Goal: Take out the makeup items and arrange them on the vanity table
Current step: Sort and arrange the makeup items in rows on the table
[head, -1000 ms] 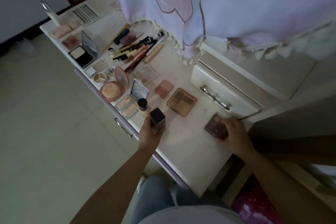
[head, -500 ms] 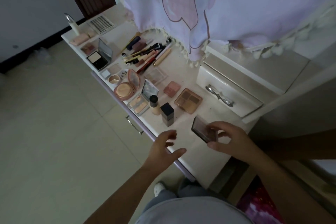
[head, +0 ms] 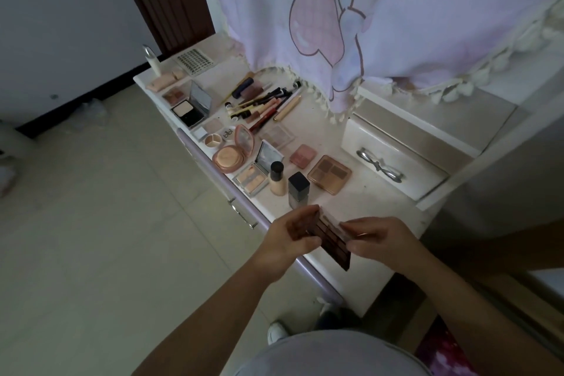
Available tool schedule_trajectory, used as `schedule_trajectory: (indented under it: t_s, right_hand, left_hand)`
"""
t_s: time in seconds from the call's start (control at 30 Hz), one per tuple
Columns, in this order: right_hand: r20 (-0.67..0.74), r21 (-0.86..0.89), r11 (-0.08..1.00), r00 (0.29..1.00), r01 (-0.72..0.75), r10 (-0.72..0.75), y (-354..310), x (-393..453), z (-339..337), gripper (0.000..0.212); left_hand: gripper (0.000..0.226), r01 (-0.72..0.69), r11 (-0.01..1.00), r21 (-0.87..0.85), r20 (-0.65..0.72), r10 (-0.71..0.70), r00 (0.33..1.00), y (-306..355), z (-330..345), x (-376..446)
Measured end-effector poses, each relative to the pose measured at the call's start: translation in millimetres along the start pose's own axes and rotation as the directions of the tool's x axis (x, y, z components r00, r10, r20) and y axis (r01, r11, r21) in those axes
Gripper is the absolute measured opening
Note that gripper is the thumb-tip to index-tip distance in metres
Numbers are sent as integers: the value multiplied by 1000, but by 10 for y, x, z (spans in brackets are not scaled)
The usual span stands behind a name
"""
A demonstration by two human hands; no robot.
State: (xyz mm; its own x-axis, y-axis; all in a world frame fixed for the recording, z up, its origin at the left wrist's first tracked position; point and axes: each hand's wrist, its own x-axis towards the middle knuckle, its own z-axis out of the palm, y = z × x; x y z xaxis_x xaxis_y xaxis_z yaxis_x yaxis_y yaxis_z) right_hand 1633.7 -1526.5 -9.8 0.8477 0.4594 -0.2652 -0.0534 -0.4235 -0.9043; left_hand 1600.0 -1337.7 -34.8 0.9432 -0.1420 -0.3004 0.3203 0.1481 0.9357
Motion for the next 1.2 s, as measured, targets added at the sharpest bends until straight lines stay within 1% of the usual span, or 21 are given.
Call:
schedule_trajectory:
  t_s: [0.07,0.13,0.17,0.23,0.27,0.3,0.4,0.47,0.53,0.6,0.67,0.7,0.73,0.83,0.9,0.97,1.03,1.1,1.13,1.17,1.2]
  right_hand:
    - [10,55,997,999,-49,49,40,27,37,36]
    - [-24,146,980,990,-136,141,135,87,87,26]
    - [-47,232,951,974,-204,220,200,131,104,24]
    - [-35,425,829,908,-365,418,270,222,126,17]
    - [-4,469,776,877,-423,481,278,257,135,11]
    - [32,452,762,862,-464,506,310,299,144,8]
    - [92,414,737,830,-535,550,395,396,181,16]
    - [74,414,723,812,-553,579,449,461,202,27]
    - [53,396,727,804,-561,592,496,511,208,32]
    - [46,386,740,812,-552,582,528,555,209,29]
    - [74,393,732,812,-557,578,552,589,210,19]
    - [89,402,731,818,-552,569,556,614,209,21]
    - [101,408,735,826,-542,554,552,637,200,25]
    - [86,382,761,840,-524,536,562,717,157,18]
    - [103,377,761,840,-528,533,568,762,137,16]
    - [100,268,803,845,-532,525,573,802,117,16]
    - [15,112,868,874,-485,486,582,848,53,22]
    - [-113,-118,922,927,-369,356,610,949,-48,27]
    - [-151,-264,917,952,-300,268,614,1014,-90,25]
    - [-162,-371,900,970,-231,182,615,1092,-120,22]
    - [-152,-437,884,982,-166,109,601,1179,-139,22]
  left_hand:
    - [54,39,997,-64,8,-38,999,-15,-31,-7]
    - [46,110,976,-188,-5,-113,994,-63,-59,7]
    - [41,143,957,-251,-31,-156,987,-108,-70,20]
    - [35,206,935,-288,-135,-253,958,-212,-88,64]
    - [34,247,932,-264,-195,-302,933,-258,-92,95]
    - [34,287,929,-234,-248,-343,906,-300,-93,129]
    - [35,381,902,-205,-345,-431,834,-397,-71,240]
    - [35,424,883,-201,-387,-469,793,-473,-43,308]
    - [34,438,874,-208,-416,-485,769,-537,-6,349]
    - [33,428,874,-231,-445,-486,752,-592,13,379]
    - [31,421,872,-251,-462,-490,739,-634,6,397]
    - [30,420,873,-247,-470,-488,736,-647,-9,409]
    - [29,426,875,-230,-484,-483,730,-656,-27,425]
    - [23,464,876,-133,-538,-457,709,-671,-85,490]
    - [14,490,870,-61,-558,-436,706,-680,-101,509]
    - [12,518,855,16,-570,-418,707,-697,-97,513]
    - [15,533,844,60,-580,-405,707,-731,-91,520]
    - [15,536,841,72,-588,-398,704,-763,-92,527]
    - [13,534,842,74,-592,-394,703,-776,-95,532]
    - [11,534,841,86,-596,-386,704,-790,-99,535]
    - [14,535,839,102,-597,-378,707,-803,-100,539]
